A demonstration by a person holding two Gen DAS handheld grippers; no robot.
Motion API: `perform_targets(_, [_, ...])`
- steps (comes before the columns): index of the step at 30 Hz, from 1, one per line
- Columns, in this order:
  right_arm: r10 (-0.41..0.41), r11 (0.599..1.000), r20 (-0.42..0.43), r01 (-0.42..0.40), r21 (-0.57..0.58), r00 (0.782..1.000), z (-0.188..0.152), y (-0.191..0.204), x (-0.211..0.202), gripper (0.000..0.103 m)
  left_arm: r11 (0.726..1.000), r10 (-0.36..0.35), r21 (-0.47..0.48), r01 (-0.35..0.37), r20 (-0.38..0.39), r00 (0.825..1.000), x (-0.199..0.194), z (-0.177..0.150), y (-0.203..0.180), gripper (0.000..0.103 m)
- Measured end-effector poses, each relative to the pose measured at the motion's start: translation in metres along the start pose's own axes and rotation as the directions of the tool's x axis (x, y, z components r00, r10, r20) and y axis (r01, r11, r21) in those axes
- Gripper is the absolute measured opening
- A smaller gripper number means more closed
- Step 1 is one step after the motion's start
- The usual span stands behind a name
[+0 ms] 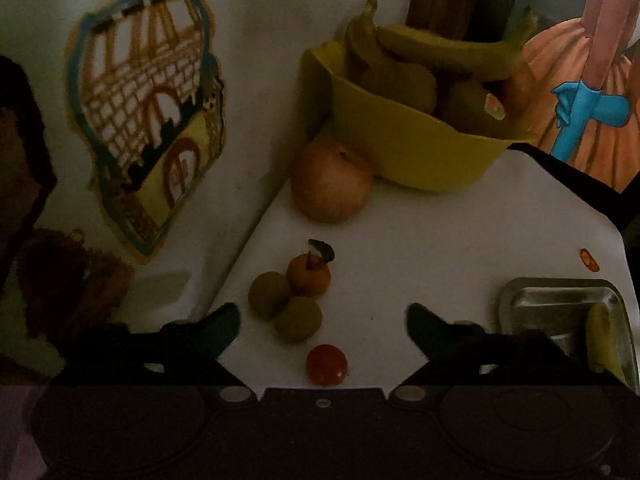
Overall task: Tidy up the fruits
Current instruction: 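Close the right tool on a red cherry tomato while the left tool grasps a kiwi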
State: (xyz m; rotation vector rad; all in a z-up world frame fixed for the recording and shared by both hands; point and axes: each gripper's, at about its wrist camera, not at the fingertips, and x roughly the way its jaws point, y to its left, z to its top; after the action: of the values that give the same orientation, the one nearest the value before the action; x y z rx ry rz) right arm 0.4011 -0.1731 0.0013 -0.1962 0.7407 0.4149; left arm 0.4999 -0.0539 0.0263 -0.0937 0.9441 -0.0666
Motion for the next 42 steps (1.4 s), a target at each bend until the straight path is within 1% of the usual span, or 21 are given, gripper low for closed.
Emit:
perform_targets(3, [0.027,0.999,-0.003,-0.027,0.026,1.000,0.008,0.003,0.013,0.078,1.000,0.010,-0.024,-0.011,-0.040,0.999,0.009,0.004,0.005,0.074])
perform_targets(5, [0.044,0.998,-0.002,-0.044,0.040,0.999,0.012,0.004,0.021,0.074,0.999,0.002,-0.043,-0.004,-0.050,0.999,0.012,0.006,0.009,0.071])
perform_targets(8, [0.064,0.997,-0.004,-0.064,0.048,0.998,0.016,0.007,0.033,0.065,0.998,0.004,-0.057,-0.008,-0.069,0.998,0.015,0.011,0.013,0.060])
perform_targets(9, [0.069,0.996,-0.007,-0.068,0.053,0.998,0.017,0.008,0.037,0.064,0.998,0.005,-0.059,-0.010,-0.078,0.997,0.016,0.012,0.014,0.056])
perform_targets(11, [0.079,0.995,-0.011,-0.078,0.056,0.997,0.018,0.011,0.043,0.060,0.998,0.009,-0.067,-0.014,-0.087,0.996,0.019,0.014,0.017,0.053])
perform_targets(15, [0.082,0.996,-0.005,-0.081,0.032,0.997,0.018,0.015,0.049,0.060,0.998,0.012,-0.065,-0.018,-0.095,0.995,0.022,0.015,0.019,0.042])
perform_targets(20, [0.091,0.996,0.012,-0.091,-0.001,0.996,0.017,0.018,0.054,0.057,0.997,0.004,-0.074,-0.012,-0.101,0.995,0.021,0.016,0.021,0.042])
perform_targets(21, [0.093,0.996,0.016,-0.092,-0.005,0.996,0.017,0.018,0.055,0.056,0.997,0.006,-0.075,-0.013,-0.102,0.995,0.020,0.017,0.021,0.039])
perform_targets(22, [0.094,0.996,0.021,-0.094,-0.008,0.995,0.015,0.019,0.052,0.053,0.997,0.007,-0.075,-0.015,-0.100,0.995,0.021,0.016,0.020,0.031])
perform_targets(24, [0.099,0.995,0.029,-0.099,-0.014,0.995,0.014,0.019,0.052,0.043,0.997,0.006,-0.079,-0.014,-0.097,0.995,0.019,0.016,0.021,0.031])
perform_targets(25, [0.104,0.995,0.034,-0.103,-0.014,0.994,0.014,0.019,0.052,0.041,0.997,0.006,-0.079,-0.014,-0.095,0.995,0.018,0.016,0.021,0.031])
perform_targets(27, [0.109,0.994,0.038,-0.109,-0.020,0.993,0.014,0.020,0.053,0.031,0.997,0.009,-0.080,-0.016,-0.093,0.996,0.018,0.016,0.021,0.031])
perform_targets(29, [0.110,0.994,0.043,-0.109,-0.019,0.993,0.012,0.020,0.053,0.027,0.996,0.006,-0.090,-0.014,-0.090,0.996,0.017,0.015,0.021,0.031])
perform_targets(37, [0.100,0.995,0.026,-0.100,-0.002,0.995,0.004,0.019,0.043,0.026,0.995,-0.015,-0.103,0.006,-0.083,0.996,0.005,0.008,0.020,0.031])
perform_targets(42, [0.085,0.996,0.003,-0.085,0.015,0.996,-0.011,0.013,0.022,0.026,0.996,-0.034,-0.090,0.025,-0.099,0.994,-0.008,-0.001,0.012,0.031])
